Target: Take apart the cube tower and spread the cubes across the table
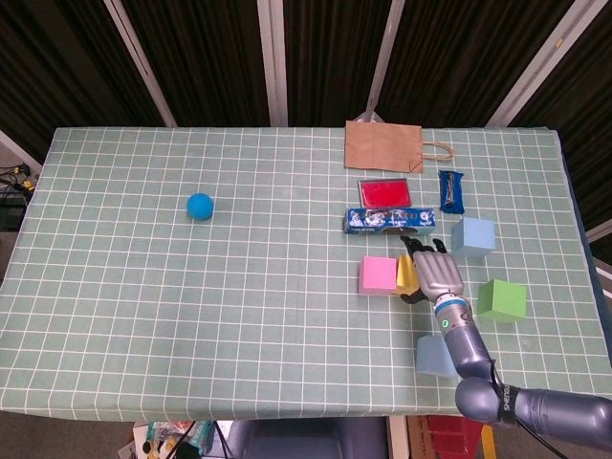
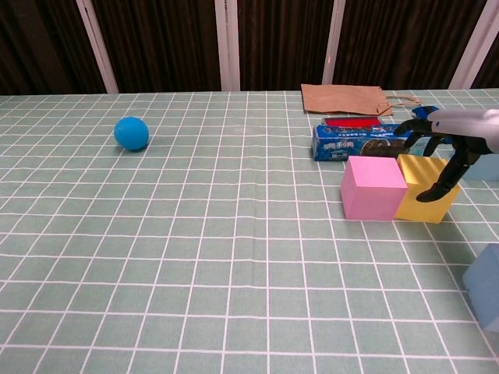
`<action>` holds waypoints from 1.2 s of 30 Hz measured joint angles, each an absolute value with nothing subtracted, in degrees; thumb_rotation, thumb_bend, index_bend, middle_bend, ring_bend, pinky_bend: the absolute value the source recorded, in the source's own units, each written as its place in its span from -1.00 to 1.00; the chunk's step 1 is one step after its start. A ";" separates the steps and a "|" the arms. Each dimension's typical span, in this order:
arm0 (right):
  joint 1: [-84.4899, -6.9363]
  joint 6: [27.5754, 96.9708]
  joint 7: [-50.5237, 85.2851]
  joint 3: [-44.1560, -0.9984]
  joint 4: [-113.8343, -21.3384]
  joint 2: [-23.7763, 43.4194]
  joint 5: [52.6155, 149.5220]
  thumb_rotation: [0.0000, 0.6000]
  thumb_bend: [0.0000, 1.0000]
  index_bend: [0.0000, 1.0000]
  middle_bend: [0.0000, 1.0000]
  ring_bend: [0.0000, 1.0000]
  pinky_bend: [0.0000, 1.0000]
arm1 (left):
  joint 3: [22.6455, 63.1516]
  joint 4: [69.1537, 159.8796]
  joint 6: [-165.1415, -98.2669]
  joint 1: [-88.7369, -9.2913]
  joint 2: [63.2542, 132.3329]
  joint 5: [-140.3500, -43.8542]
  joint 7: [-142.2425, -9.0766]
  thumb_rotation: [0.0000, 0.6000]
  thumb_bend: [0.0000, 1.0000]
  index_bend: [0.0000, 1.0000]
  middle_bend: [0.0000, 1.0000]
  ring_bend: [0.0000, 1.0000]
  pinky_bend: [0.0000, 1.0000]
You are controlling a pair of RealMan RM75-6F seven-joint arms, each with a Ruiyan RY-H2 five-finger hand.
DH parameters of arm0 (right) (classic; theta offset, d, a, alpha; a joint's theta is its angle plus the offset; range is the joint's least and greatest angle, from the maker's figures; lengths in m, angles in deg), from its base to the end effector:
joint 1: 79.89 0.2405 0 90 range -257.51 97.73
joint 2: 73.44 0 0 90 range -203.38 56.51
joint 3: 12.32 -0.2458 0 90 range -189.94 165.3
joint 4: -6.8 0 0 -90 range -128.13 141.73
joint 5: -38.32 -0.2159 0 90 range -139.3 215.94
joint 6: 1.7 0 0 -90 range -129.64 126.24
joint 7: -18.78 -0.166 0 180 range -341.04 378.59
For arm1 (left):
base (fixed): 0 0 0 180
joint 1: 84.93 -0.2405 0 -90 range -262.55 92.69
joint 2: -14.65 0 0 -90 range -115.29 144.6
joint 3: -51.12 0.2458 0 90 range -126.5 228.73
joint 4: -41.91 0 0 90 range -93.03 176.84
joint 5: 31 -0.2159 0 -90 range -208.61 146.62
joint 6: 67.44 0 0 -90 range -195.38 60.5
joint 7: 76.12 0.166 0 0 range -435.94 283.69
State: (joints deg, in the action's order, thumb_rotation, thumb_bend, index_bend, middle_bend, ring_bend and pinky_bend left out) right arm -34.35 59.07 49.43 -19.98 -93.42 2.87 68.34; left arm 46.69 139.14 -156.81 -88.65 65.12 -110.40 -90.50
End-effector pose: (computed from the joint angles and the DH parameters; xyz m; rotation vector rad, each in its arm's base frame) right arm -0.1843 -0.3502 0.0220 1.5955 -1.2251 0.6093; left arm -0.3343 0.1583 0.2395 -1.1096 -0.9870 -0.8972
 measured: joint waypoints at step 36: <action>-38.67 57.15 45.83 -19.43 -91.03 -3.06 71.27 1.00 -0.61 -0.55 -0.47 -0.34 -1.00 | 46.81 139.83 -156.68 -88.53 65.50 -110.33 -88.40 1.00 -0.23 -0.47 -0.97 -1.00 -1.00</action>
